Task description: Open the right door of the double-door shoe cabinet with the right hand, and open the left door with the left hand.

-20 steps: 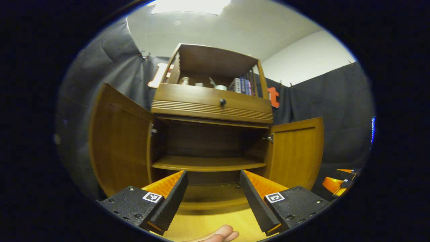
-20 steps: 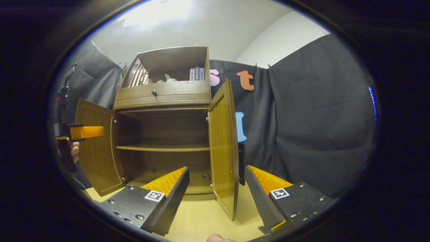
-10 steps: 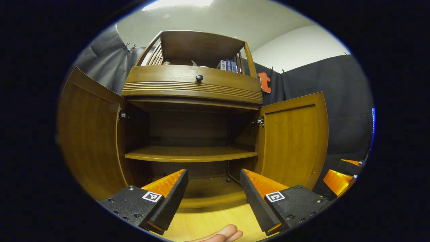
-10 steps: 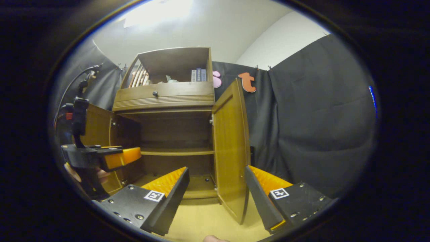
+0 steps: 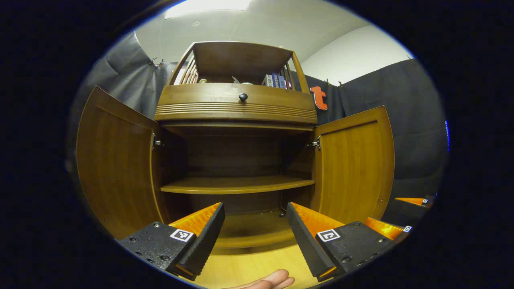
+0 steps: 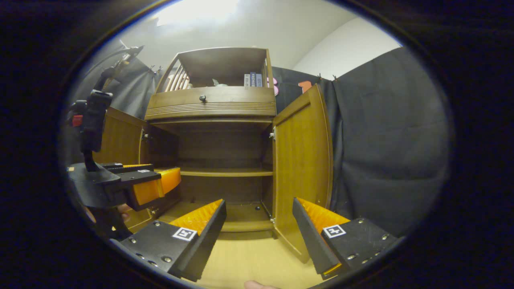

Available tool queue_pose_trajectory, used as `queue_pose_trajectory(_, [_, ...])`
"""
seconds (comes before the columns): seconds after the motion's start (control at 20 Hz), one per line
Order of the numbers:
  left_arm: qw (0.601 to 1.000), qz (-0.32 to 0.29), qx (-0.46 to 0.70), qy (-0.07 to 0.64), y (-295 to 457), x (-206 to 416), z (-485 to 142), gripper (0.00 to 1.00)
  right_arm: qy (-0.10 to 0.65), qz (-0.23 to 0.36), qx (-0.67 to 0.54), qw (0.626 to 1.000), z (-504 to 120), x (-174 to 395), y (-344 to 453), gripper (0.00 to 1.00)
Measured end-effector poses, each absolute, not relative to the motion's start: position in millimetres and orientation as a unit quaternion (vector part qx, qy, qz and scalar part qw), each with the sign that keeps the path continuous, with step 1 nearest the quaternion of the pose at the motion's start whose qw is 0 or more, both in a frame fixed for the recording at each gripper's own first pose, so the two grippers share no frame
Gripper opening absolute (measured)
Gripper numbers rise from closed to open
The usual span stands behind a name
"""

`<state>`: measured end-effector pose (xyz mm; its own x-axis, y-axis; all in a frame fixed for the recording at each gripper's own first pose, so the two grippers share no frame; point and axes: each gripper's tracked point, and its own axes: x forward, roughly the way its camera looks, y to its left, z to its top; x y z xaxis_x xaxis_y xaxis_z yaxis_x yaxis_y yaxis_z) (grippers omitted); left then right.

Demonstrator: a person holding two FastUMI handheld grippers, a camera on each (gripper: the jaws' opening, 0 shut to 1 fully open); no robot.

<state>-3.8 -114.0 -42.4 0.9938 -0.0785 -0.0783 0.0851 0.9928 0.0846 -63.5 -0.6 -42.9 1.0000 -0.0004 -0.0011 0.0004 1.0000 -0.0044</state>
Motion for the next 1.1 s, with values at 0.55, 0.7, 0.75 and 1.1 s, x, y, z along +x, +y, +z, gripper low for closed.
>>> queue_pose_trajectory(0.55, [0.997,-0.035,0.049,0.05,-124.9,1.7,-59.9,0.96,0.004,-0.016,-0.008,1.0,-64.7,-54.0,-15.1,1.0])
queue_pose_trajectory(0.7, [0.996,-0.032,0.061,0.06,-129.7,6.4,-68.9,0.93,0.001,-0.012,-0.005,1.0,-65.4,-57.3,-18.0,0.98])
queue_pose_trajectory(0.75, [0.996,-0.031,0.062,0.063,-130.8,6.0,-72.0,0.93,-0.001,-0.013,-0.006,1.0,-65.6,-58.0,-20.6,0.98])
queue_pose_trajectory(1.1, [0.996,-0.025,0.057,0.056,-130.0,0.0,-68.7,0.97,-0.009,-0.02,0.003,1.0,-65.6,-64.8,-33.3,1.0])
